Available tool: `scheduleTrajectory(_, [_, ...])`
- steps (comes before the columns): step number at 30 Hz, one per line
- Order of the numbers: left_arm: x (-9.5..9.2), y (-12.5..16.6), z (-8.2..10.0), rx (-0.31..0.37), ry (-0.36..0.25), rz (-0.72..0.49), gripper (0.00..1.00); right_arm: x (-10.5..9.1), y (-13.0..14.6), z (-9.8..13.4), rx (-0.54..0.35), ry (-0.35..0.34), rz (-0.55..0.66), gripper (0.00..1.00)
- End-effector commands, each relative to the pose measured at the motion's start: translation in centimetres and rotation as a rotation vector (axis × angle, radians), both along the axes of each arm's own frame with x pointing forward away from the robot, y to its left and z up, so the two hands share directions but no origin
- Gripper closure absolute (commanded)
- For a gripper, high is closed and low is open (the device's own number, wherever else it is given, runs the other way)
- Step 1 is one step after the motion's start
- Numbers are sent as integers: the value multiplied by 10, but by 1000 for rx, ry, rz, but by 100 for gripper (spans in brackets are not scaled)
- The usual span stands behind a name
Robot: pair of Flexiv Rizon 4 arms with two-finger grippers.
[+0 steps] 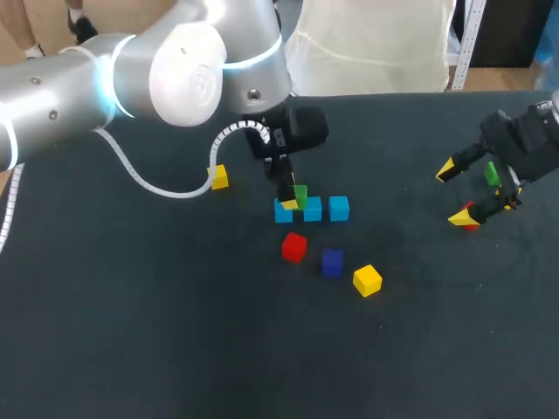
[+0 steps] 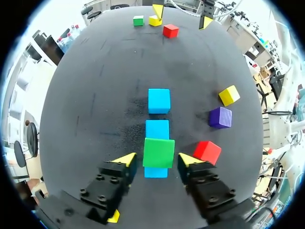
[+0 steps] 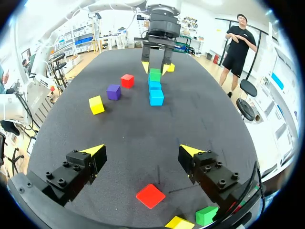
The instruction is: Place the blue cubes, place green cubes on the blue cubes, place the yellow cubes on the green cubes, then place the red cubes on the yellow cubes, and place purple cube on the red cubes.
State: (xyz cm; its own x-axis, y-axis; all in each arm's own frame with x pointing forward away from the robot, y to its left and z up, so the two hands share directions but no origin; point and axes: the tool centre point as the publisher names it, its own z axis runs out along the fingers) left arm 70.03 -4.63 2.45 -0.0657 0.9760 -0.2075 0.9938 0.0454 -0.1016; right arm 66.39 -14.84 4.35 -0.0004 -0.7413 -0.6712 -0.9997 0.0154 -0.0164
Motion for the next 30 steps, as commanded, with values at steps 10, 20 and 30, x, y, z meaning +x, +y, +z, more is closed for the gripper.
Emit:
scheduleTrajectory(10, [-2,9,8,-17,-10,0,0,1,0,-1,3,-1,1,0])
scheduleTrajectory(20, [-13,48,27,-91,-36,44,0,1,0,-1,3,-1,1,0])
scheduleTrajectory(30, [-22,96,22,-354,4,116,0,1,0,-1,3,-1,1,0])
